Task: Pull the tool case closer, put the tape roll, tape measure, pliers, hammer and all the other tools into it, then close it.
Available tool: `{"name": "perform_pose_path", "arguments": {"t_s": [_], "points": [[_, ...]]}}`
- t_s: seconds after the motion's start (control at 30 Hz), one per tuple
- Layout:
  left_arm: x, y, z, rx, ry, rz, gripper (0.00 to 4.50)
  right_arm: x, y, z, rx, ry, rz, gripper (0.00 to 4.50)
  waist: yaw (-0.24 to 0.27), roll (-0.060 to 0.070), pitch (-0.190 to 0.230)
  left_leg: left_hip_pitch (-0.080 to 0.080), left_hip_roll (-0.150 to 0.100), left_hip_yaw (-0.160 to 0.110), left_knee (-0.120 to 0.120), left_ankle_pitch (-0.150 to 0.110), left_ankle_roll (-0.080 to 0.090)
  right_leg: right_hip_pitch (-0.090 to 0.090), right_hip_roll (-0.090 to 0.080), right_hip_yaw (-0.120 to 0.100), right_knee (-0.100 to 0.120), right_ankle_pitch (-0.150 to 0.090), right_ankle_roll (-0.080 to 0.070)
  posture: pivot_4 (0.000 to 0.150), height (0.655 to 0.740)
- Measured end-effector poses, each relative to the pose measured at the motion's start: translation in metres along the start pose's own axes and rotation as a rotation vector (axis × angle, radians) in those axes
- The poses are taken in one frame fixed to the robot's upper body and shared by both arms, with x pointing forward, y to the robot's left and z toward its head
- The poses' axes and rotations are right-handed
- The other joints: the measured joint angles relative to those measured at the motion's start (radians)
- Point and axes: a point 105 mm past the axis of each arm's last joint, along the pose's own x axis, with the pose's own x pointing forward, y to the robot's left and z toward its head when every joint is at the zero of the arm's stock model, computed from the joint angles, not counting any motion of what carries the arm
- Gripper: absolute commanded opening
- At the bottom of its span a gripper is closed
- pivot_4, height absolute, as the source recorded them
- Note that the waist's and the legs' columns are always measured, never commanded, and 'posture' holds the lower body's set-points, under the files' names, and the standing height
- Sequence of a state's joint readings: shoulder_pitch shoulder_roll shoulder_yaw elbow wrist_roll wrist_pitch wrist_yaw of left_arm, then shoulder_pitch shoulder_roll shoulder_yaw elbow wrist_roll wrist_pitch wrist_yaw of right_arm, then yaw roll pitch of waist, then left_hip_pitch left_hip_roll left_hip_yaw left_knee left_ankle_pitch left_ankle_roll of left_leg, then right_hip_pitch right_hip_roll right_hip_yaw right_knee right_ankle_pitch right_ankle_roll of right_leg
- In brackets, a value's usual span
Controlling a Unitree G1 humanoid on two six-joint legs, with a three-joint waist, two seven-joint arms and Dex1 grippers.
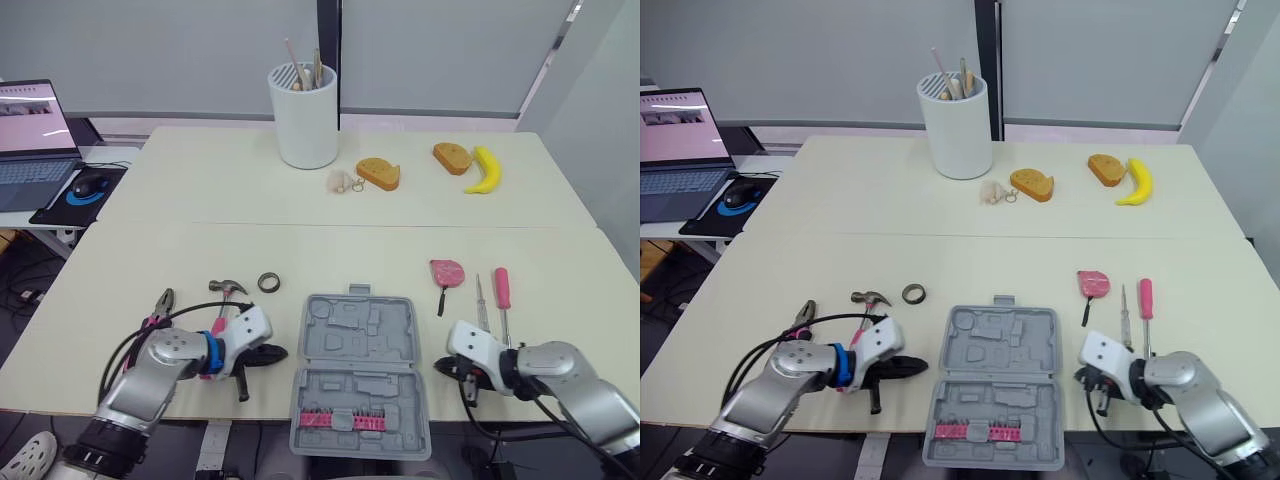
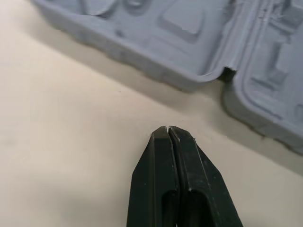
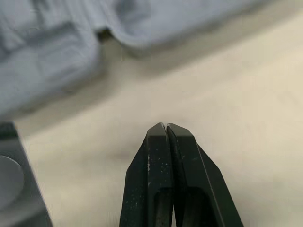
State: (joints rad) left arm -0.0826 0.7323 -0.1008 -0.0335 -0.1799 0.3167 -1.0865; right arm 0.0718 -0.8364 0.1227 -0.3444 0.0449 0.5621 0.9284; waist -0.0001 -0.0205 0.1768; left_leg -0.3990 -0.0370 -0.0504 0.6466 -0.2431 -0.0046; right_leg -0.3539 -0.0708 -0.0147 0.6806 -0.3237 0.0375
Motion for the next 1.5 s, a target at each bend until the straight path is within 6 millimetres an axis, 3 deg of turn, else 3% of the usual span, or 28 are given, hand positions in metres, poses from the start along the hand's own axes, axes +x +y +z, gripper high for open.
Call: {"name": "perform_pose_path", "arguments": {"t_s": [0.1,0.23,0.3,0.4,0.63,0.7,0.9,1.17,1.37,1.5], "points": [[-0.023,0.015,0.015,-0.035,-0.115,0.074,0.00,-0.021,-0.007,0.011,0.006,-0.077,-0.072,0.04,0.000,0.000,0.000,0.000,0.001,0.000,0.000,0.000,0.000,0.000,0.000,0.000,0.000,0.000,0.000,0.150,0.7400],[-0.079,0.052,0.020,-0.085,-0.186,0.306,0.18,-0.063,-0.023,0.005,0.032,-0.106,-0.200,0.01,-0.001,0.000,0.000,0.000,0.001,0.000,-0.001,0.000,0.000,0.000,0.000,0.000,-0.001,0.000,0.000,0.150,0.7400],[-0.111,0.067,0.007,-0.138,-0.173,0.432,0.63,-0.085,-0.032,-0.002,0.056,-0.108,-0.271,0.00,-0.003,0.000,0.000,0.001,0.001,0.001,-0.001,0.000,0.000,0.000,0.000,0.001,-0.001,0.000,0.000,0.150,0.7400],[-0.146,0.075,-0.020,-0.244,-0.154,0.543,1.58,-0.114,-0.044,-0.003,0.071,-0.133,-0.357,0.64,-0.003,0.000,0.000,0.001,0.001,0.001,-0.001,0.000,0.000,0.000,0.000,0.000,-0.001,0.000,0.000,0.150,0.7400],[-0.209,0.052,-0.089,-0.469,-0.050,0.698,3.90,-0.144,-0.045,-0.011,0.082,-0.134,-0.378,2.15,-0.001,-0.001,0.000,0.001,0.002,0.002,-0.001,0.000,0.000,0.000,-0.001,0.001,-0.002,0.000,0.000,0.150,0.7400],[-0.213,0.045,-0.096,-0.489,-0.036,0.698,4.50,-0.146,-0.045,-0.009,0.081,-0.140,-0.367,2.68,-0.001,-0.001,0.000,0.001,0.003,0.002,-0.001,0.000,0.000,0.000,-0.002,0.001,-0.002,0.000,-0.001,0.150,0.7400],[-0.218,0.027,-0.107,-0.529,-0.009,0.661,4.50,-0.148,-0.042,-0.009,0.093,-0.142,-0.308,4.48,0.004,-0.002,-0.001,0.000,0.004,0.003,-0.001,0.000,0.000,-0.001,-0.003,0.000,-0.003,-0.002,-0.003,0.150,0.7400],[-0.212,0.031,-0.085,-0.422,-0.034,0.613,4.50,-0.151,-0.047,-0.009,0.098,-0.144,-0.288,4.48,0.004,-0.002,-0.001,-0.001,0.004,0.004,-0.002,-0.001,0.000,-0.002,-0.003,-0.001,-0.003,-0.002,-0.004,0.150,0.7400],[-0.160,0.045,-0.027,-0.147,-0.059,0.393,4.50,-0.130,-0.034,0.029,0.002,-0.235,-0.197,4.48,0.010,-0.001,0.000,-0.001,0.005,0.004,-0.001,0.000,0.000,-0.002,-0.002,-0.001,-0.002,-0.001,-0.005,0.150,0.7400],[-0.127,0.054,0.008,0.017,-0.062,0.269,4.50,-0.110,-0.013,0.063,-0.080,-0.312,-0.082,4.48,0.010,-0.001,0.000,-0.002,0.005,0.005,-0.001,0.000,0.000,-0.002,-0.001,-0.001,-0.002,-0.001,-0.004,0.150,0.7400]]}}
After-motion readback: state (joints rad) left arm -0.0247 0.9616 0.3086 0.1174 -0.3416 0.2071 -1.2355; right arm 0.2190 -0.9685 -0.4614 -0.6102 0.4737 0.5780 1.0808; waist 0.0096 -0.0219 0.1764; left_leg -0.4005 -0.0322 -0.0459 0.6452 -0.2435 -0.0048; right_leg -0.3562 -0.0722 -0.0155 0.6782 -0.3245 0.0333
